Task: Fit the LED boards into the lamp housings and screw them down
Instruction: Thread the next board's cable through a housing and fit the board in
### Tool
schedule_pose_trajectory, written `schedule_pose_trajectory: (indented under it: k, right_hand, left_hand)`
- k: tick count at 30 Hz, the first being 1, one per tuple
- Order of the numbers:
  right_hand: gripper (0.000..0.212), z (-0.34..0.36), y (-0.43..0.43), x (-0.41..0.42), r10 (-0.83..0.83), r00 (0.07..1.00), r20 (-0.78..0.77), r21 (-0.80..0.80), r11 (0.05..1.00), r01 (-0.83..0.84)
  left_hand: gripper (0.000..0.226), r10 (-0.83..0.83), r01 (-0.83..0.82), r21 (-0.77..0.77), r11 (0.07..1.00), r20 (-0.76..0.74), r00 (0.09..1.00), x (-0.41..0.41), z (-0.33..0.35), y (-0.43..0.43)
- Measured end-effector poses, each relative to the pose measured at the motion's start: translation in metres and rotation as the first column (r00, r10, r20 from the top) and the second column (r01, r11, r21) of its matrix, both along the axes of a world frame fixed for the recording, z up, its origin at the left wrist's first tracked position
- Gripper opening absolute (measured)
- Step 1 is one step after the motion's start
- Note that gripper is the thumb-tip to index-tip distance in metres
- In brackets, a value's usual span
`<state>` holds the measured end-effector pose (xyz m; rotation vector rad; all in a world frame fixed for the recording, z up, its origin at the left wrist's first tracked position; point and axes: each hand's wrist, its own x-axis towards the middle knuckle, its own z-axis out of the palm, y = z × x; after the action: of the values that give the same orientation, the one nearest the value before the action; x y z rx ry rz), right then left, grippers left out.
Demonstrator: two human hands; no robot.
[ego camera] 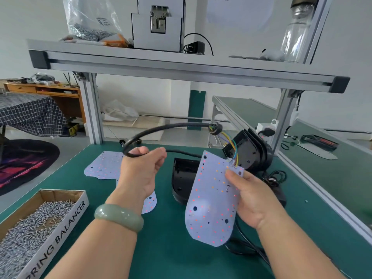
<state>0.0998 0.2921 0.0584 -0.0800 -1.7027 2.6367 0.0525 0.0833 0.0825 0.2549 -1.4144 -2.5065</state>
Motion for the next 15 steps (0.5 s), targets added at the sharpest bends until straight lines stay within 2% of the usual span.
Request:
schedule_pose_trajectory:
  k: [1, 3, 5, 7, 8, 10, 11, 13, 15]
  right_hand:
    - [0.016, -0.004, -0.003, -0.005, -0.02, 0.998, 0.054, -0.004, 1.0, 0.02]
    - [0.016, -0.011, -0.01, -0.014, -0.053, 0.99, 0.131, -0.007, 0.999, 0.054]
    - [0.011, -0.017, -0.017, -0.021, -0.104, 0.976, 0.191, 0.015, 0.995, 0.104]
    - [0.01, -0.022, -0.022, -0.028, -0.175, 0.96, 0.219, 0.108, 0.982, 0.155]
    - [0.012, -0.023, -0.024, -0.032, -0.199, 0.954, 0.224, 0.166, 0.972, 0.164]
    - [0.011, -0.021, -0.031, -0.038, -0.191, 0.953, 0.234, 0.262, 0.956, 0.128]
    - [0.01, -0.02, -0.035, -0.042, -0.177, 0.956, 0.236, 0.309, 0.946, 0.099]
    - [0.017, -0.019, -0.044, -0.047, -0.171, 0.957, 0.232, 0.393, 0.917, 0.069]
    - [0.025, -0.018, -0.051, -0.049, -0.186, 0.952, 0.241, 0.435, 0.898, 0.065]
  left_hand:
    - [0.04, 0.039, -0.04, -0.039, 0.998, -0.02, 0.999, 0.002, -0.004, 0.002]
    - [0.028, 0.077, -0.083, -0.091, 0.992, -0.068, 0.995, 0.008, -0.009, 0.001]
    - [0.014, 0.018, -0.023, -0.085, 0.996, -0.062, 0.998, 0.011, -0.013, -0.002]
    - [0.018, -0.048, 0.048, -0.089, 0.995, -0.001, 0.999, 0.013, -0.017, -0.009]
    - [0.019, -0.022, 0.023, -0.115, 0.993, 0.009, 1.0, 0.013, -0.02, -0.012]
    - [0.021, 0.117, -0.119, -0.264, 0.957, -0.024, 0.993, 0.014, -0.024, -0.018]
    - [0.032, 0.192, -0.192, -0.336, 0.922, -0.034, 0.981, 0.015, -0.024, -0.021]
    - [0.042, 0.265, -0.255, -0.342, 0.905, -0.017, 0.964, 0.015, -0.023, -0.026]
    - [0.034, 0.259, -0.248, -0.31, 0.918, -0.005, 0.966, 0.014, -0.021, -0.031]
